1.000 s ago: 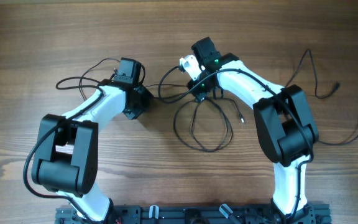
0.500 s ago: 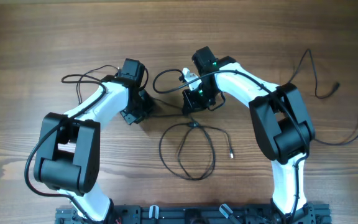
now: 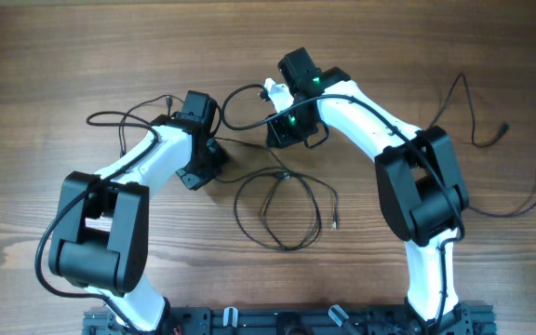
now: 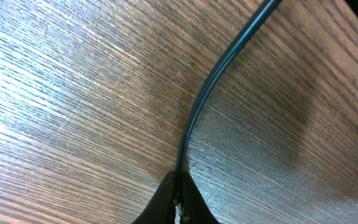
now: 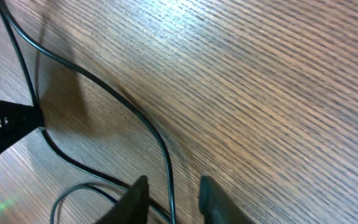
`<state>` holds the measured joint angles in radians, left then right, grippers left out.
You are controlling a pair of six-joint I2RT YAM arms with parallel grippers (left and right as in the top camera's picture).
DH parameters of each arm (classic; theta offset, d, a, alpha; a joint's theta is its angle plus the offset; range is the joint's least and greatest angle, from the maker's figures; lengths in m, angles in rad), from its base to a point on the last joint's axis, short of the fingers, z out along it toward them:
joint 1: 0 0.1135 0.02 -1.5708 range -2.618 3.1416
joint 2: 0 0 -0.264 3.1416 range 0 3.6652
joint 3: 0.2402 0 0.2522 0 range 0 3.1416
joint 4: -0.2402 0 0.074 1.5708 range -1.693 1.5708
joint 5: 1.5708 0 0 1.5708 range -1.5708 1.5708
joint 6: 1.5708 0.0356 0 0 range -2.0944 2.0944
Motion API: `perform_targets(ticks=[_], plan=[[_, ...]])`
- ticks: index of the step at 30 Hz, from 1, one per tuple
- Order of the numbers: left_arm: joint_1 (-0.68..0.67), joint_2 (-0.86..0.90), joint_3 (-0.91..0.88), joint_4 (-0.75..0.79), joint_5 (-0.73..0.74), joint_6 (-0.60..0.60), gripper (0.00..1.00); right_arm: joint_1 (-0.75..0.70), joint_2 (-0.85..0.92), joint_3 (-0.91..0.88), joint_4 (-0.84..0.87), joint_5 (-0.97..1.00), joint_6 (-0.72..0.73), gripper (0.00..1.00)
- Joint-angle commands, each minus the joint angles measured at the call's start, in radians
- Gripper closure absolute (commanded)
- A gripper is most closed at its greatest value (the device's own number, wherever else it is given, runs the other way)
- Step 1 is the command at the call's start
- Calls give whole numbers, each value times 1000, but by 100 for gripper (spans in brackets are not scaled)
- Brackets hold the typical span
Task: Untangle cables
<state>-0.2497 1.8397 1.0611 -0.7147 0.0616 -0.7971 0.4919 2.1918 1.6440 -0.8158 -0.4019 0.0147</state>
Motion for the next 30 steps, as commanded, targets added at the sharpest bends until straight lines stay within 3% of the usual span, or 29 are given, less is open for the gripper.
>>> perform_targets(ticks=[1,8,10,11,12,15,16,18,24,25,26,30], plan=[[6,55,-62,-8,-75,9,96,39,-24,16,2,113,-94,50],[6,55,-62,3,-74,9,96,140,-23,-68,38,378,-101,51],[6,55,-62,3,-74,9,96,137,-23,-90,37,413,-93,62],[6,55,-62,3,-74,9,96,134,-23,-95,34,386,-90,82],[6,55,-62,2,-74,9,95,133,-23,-95,33,357,-90,96],[6,55,-58,0,-66,40,62,133,-23,-95,56,261,-90,96],[6,55,-47,-13,-58,76,57,133,-23,-95,64,259,-90,96],[6,55,-42,-21,-59,83,57,133,-23,-95,63,237,-90,96],[5,55,-87,32,-59,45,76,132,-23,-95,71,236,-4,96],[5,55,-96,36,-60,45,92,132,-23,-95,71,235,-4,96],[5,55,-96,35,-60,46,96,132,-23,-95,71,236,-4,96],[33,55,-96,3,-93,46,96,98,-116,8,15,181,-7,96]])
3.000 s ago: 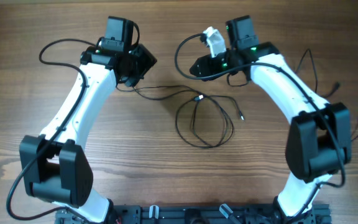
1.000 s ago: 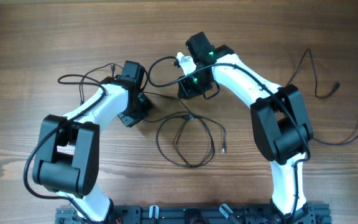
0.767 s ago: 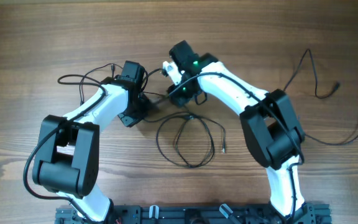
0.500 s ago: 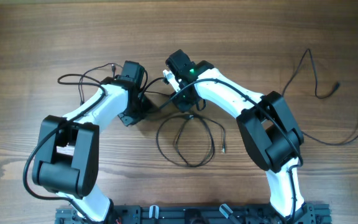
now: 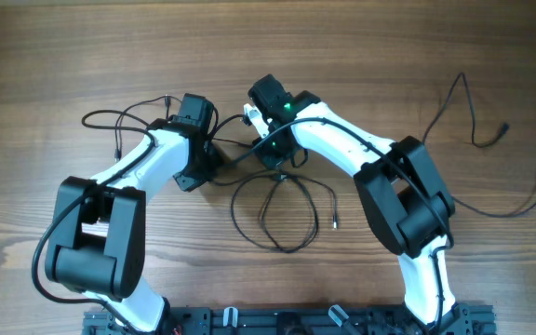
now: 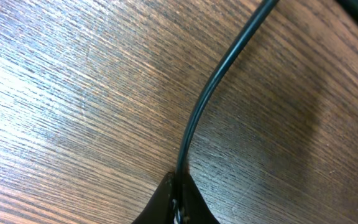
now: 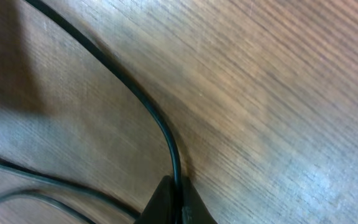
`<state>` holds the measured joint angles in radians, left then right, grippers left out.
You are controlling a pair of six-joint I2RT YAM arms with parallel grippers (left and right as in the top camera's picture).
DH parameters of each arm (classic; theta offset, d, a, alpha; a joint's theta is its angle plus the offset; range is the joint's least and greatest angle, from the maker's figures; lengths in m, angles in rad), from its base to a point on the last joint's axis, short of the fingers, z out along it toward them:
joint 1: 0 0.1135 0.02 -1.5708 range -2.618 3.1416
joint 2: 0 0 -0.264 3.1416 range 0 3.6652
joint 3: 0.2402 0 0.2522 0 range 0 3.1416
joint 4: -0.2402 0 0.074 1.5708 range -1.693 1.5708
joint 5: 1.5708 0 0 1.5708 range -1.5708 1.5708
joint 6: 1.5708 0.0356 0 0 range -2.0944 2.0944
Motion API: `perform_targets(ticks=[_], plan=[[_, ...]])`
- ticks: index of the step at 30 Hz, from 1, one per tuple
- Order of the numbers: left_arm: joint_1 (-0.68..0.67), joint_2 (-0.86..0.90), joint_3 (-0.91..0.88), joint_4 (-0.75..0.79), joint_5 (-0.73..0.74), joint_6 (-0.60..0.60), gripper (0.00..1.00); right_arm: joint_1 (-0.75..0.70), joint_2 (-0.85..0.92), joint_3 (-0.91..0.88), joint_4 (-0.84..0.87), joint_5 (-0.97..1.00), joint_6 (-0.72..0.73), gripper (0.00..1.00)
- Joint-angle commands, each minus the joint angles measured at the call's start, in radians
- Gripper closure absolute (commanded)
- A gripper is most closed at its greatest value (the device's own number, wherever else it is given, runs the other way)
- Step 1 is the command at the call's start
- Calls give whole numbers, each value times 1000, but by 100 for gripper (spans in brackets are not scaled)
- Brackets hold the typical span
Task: Untangle cables
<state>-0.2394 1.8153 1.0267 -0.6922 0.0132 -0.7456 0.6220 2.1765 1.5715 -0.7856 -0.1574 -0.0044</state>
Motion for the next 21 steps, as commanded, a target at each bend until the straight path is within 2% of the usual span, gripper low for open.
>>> perform_targets(ticks=[1,2,7,9,11,13,16,18,21], plan=[[27,79,-62,-27,-92,-6,96,-44,-150,98,-15,-73,14,96],[32,79,-62,-36,-157,-6,96,-58,-212,109,-13,-73,18,96],[46,79,-62,-42,-168,-6,96,-153,-607,112,80,-73,35,96],[47,79,-62,-42,-168,-6,96,-207,-764,112,189,-66,34,96],[46,79,-62,-42,-168,-6,96,-263,-913,112,315,38,30,96],[46,79,-62,-41,-168,-6,96,-283,-969,112,350,139,24,96],[46,79,-62,-26,-168,-6,96,-291,-996,111,332,342,-109,96],[46,79,-62,-19,-167,-6,96,-291,-959,111,286,631,-130,96],[46,79,-62,-19,-167,-6,96,-319,-883,111,350,734,-132,96]])
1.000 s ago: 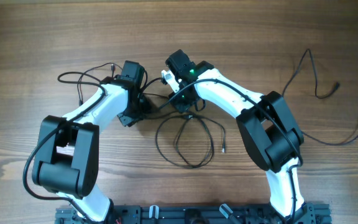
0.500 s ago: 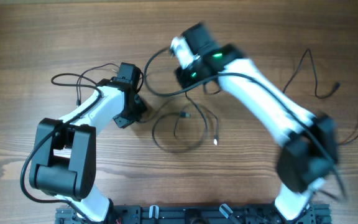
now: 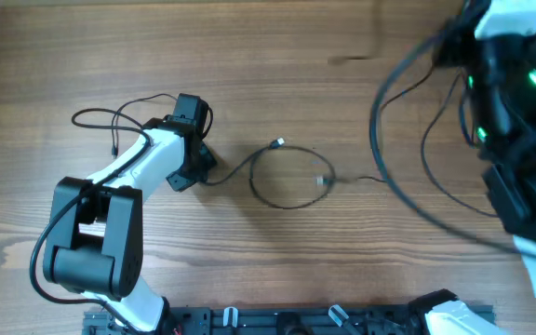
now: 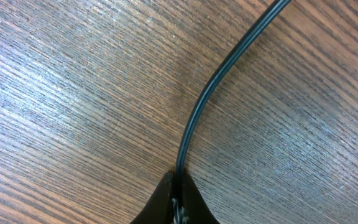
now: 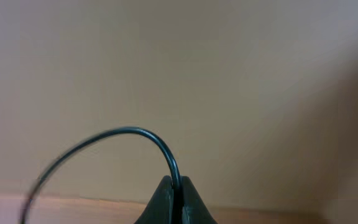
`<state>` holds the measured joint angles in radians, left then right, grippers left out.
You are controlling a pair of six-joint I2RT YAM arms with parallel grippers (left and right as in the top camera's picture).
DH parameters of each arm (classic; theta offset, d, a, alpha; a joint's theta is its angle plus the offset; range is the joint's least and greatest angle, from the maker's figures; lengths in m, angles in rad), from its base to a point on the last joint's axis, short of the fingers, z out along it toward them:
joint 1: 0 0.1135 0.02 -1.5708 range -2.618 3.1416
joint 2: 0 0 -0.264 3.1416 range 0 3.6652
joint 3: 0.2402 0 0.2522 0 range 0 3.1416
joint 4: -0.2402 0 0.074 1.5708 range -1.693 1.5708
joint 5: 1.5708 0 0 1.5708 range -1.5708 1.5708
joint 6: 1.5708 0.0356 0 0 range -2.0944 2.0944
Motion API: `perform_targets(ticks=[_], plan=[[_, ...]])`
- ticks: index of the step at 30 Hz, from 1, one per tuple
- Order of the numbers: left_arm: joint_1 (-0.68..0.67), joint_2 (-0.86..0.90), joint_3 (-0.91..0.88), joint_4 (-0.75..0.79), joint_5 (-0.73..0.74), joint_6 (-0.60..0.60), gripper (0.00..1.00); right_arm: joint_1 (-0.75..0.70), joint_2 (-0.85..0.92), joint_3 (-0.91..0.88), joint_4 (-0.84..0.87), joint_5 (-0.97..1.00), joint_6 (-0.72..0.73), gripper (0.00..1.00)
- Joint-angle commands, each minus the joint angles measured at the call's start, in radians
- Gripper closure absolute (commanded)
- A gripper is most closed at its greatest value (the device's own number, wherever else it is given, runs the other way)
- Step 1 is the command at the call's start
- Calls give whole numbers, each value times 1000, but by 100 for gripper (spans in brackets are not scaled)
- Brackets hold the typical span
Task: Untangle cables
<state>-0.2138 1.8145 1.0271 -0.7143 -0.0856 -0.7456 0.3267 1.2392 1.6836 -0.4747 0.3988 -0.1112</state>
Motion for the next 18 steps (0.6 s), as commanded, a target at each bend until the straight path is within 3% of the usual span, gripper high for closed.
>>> perform_targets(ticks=[1,3,5,8,10,11,14,18], plan=[[21,80,-62,3,-69,-6,96,-43,91,-2,96,178,-37,96],[21,80,-62,4,-68,-6,96,-78,127,-2,219,181,-38,96],[21,80,-62,3,-62,-6,96,-114,135,-2,484,97,4,96],[21,80,-62,4,-61,-6,96,-117,129,-2,744,26,-55,96],[21,80,-62,3,-61,-6,96,-117,130,-2,759,26,-58,96],[21,80,-62,4,-61,-6,96,-117,130,-2,714,26,-58,96],[21,80,-62,11,-61,-6,96,-159,201,-2,295,25,2,96],[21,80,-62,13,-61,-6,95,-230,375,-3,-198,8,279,96]])
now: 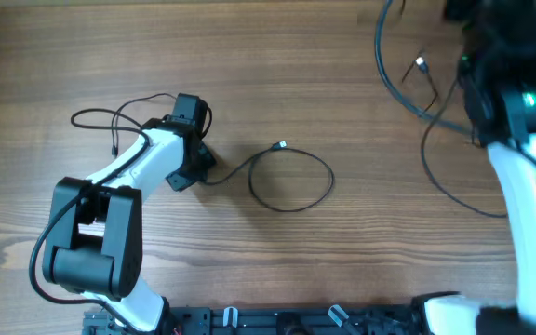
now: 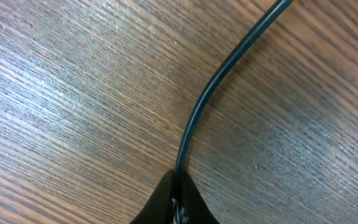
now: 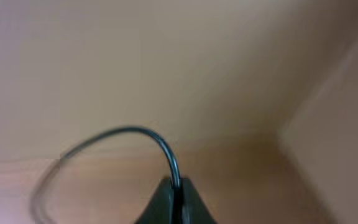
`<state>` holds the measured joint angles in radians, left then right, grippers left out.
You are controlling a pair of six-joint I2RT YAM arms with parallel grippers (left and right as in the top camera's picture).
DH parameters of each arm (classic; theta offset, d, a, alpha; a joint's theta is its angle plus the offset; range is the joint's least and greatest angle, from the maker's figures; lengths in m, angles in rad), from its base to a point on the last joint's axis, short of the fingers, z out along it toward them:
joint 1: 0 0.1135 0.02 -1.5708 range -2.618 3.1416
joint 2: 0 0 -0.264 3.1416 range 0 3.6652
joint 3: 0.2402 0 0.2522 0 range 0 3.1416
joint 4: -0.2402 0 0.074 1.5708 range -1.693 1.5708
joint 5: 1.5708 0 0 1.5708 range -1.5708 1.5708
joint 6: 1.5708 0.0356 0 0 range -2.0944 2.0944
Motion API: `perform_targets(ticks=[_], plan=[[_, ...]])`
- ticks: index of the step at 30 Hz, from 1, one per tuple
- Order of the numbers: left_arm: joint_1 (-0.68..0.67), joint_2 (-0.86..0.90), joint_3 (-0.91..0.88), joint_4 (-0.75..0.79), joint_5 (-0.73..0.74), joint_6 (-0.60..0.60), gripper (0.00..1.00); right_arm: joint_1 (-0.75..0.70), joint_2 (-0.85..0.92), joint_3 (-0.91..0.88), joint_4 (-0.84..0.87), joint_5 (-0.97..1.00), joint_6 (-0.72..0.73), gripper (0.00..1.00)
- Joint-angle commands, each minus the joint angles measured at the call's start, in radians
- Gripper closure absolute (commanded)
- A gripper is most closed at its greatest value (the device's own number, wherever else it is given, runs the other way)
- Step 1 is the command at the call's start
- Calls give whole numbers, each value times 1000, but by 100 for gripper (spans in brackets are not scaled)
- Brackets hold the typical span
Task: Untangle cables
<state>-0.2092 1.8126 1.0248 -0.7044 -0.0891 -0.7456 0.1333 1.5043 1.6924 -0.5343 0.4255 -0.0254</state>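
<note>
My left gripper point(image 2: 178, 186) is shut on a black cable point(image 2: 194, 115) low over the wooden table point(image 1: 249, 56). Overhead, that gripper point(image 1: 194, 175) sits left of centre. Its cable runs right into one open loop ending in a plug point(image 1: 280, 145). My right gripper point(image 3: 174, 186) is shut on a second black cable point(image 3: 129, 129), lifted high and off to the right. Overhead the right arm point(image 1: 519, 121) looms blurred at the upper right, and the lifted cable point(image 1: 378, 51) hangs from it with its plug point(image 1: 419, 63) in the air.
A third, thin black cable point(image 1: 110, 112) lies in a loose loop on the table just left of my left arm. The rail along the table's front edge point(image 1: 287, 321) runs below both arm bases.
The lifted cable's tail, which trailed on the table beside the loop, now hangs at the upper right, away from the loop. My left gripper holds the same spot.
First the cables lay tangled at the centre, my left gripper shut on one and my right open over another. Then the right was shut on that cable beside the left gripper. Then it was high at the right, tail trailing; now the two cables are apart.
</note>
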Motion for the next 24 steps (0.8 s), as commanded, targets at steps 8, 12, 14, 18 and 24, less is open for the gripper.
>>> perform_targets(ticks=[8,12,14,18,24], plan=[[16,82,-60,17,-50,-6,95,-81,402,-12,-531,-302,245,85],[16,82,-48,15,-24,19,96,-81,417,-11,-535,-432,196,0],[16,80,2,-16,-12,77,96,-81,403,-10,-534,-528,115,0],[16,78,149,-80,108,200,96,-81,388,-10,-550,-882,-55,0],[16,78,252,-104,340,302,96,-66,388,-17,-521,-1297,-99,0]])
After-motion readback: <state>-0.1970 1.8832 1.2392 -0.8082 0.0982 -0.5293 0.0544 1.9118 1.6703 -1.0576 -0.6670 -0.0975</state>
